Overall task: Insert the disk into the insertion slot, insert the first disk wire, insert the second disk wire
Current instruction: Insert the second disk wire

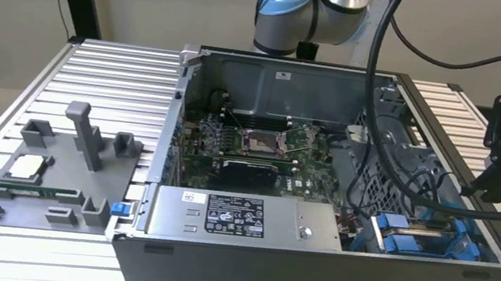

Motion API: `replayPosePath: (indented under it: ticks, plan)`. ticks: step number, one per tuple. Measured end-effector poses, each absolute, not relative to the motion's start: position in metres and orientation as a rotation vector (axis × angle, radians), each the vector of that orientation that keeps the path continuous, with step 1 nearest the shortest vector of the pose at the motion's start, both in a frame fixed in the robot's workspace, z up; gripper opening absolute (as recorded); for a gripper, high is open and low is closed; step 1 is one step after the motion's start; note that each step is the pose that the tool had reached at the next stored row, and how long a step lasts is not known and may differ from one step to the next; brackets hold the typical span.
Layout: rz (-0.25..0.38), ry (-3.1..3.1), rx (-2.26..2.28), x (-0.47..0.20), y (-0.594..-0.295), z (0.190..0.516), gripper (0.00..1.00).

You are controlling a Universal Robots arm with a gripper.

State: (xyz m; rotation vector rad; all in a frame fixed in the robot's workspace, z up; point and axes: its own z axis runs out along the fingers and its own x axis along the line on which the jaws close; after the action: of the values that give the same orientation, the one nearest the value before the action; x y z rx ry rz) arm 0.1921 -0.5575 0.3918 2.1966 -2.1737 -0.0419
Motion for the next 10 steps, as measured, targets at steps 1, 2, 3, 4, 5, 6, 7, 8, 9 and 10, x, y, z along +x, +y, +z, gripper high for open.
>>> replayPosePath:
  ticks: [1, 2, 3, 4, 5, 6, 7, 8, 9, 10]
  plan:
    - [-0.049, -2.177, 2.2, 0.1922, -0.5575, 0.3913, 1.0]
    - [-0.058, -2.181, 2.204, 0.1923, -0.5575, 0.3905, 1.0]
    - [-0.067, -2.184, 2.209, 0.1923, -0.5575, 0.3899, 1.0]
    - [-0.077, -2.188, 2.213, 0.1924, -0.5574, 0.3894, 1.0]
    - [-0.089, -2.193, 2.219, 0.1925, -0.5574, 0.3888, 1.0]
    - [-0.1, -2.197, 2.224, 0.1927, -0.5574, 0.3884, 1.0]
    - [-0.111, -2.202, 2.229, 0.1929, -0.5574, 0.3877, 1.0]
    - [-0.121, -2.206, 2.233, 0.193, -0.5574, 0.3872, 1.0]
    - [-0.132, -2.21, 2.238, 0.1933, -0.5574, 0.3865, 1.0]
    - [-0.14, -2.213, 2.242, 0.1939, -0.5574, 0.3857, 1.0]
